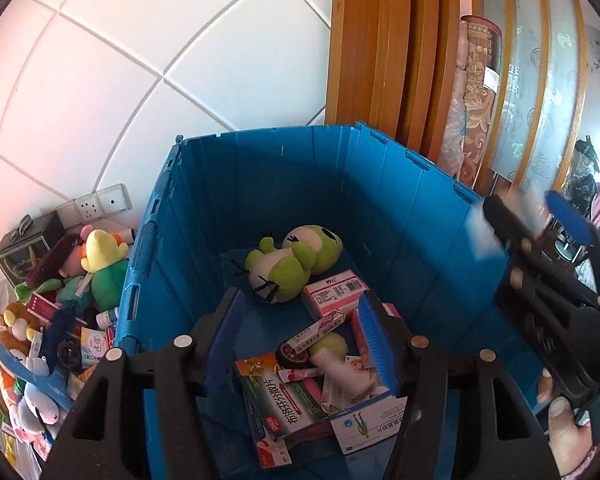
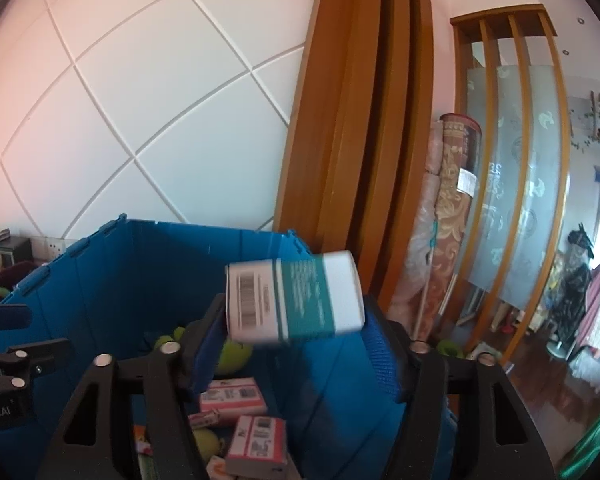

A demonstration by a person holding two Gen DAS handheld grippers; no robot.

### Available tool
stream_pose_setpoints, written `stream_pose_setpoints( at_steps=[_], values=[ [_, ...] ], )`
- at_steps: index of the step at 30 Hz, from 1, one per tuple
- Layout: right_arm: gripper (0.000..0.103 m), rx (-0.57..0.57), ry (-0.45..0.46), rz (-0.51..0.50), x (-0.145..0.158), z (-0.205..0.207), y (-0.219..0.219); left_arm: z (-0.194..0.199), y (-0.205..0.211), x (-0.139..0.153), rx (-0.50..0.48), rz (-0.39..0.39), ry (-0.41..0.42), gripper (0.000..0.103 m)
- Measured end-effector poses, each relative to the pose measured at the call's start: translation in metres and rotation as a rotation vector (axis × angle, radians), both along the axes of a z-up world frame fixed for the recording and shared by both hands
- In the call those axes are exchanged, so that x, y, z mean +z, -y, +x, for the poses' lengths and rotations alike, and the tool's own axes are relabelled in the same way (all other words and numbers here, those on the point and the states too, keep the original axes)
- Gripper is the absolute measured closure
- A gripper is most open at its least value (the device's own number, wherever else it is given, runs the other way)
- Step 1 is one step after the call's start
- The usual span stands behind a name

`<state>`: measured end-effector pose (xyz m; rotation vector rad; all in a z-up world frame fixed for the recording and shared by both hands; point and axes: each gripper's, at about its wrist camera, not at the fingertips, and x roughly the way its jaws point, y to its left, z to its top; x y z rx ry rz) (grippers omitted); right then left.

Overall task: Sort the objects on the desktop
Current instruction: 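Carry both boxes over the blue crate and open both tools to drop them, then return both tools to the table pile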

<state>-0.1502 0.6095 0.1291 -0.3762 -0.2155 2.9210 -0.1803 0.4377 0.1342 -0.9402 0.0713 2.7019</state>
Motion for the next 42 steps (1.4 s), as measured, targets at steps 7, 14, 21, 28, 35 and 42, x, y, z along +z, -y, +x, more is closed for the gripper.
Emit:
stream_pose_setpoints(
  at_steps=[7, 14, 21, 28, 35, 42],
  values=[
    [0.000, 0.022, -0.027, 0.018, -0.001, 0.000, 0.000, 0.002, 0.004, 0.001, -0.013, 0.020, -0.006, 0.043],
    [0.000, 0.038, -0.035, -0.008, -0.002, -0.002, -0.006, 0.008, 0.035, -0.007, 0.005, 0.192, 0.027, 0.043],
    [0.000, 0.012, -0.072, 0.033, -0.005, 0.003, -0.001, 0.065, 0.071, 0.023, 0.088, 0.223, -0.252, 0.040],
    [0.000, 0.093, -0.066, -0.025, -0.004, 0.014, 0.010, 0.090, 0.119, 0.018, 0.249, 0.096, -0.310, 0.025],
    [0.000, 0.289, -0.137, -0.050, 0.012, 0.057, 0.076, 0.112, 0.188, -0.003, 0.376, -0.004, -0.272, 0.024],
    [0.000, 0.488, -0.108, -0.081, 0.012, 0.076, 0.163, 0.147, 0.307, -0.045, 0.610, -0.050, -0.190, 0.024]
  ],
)
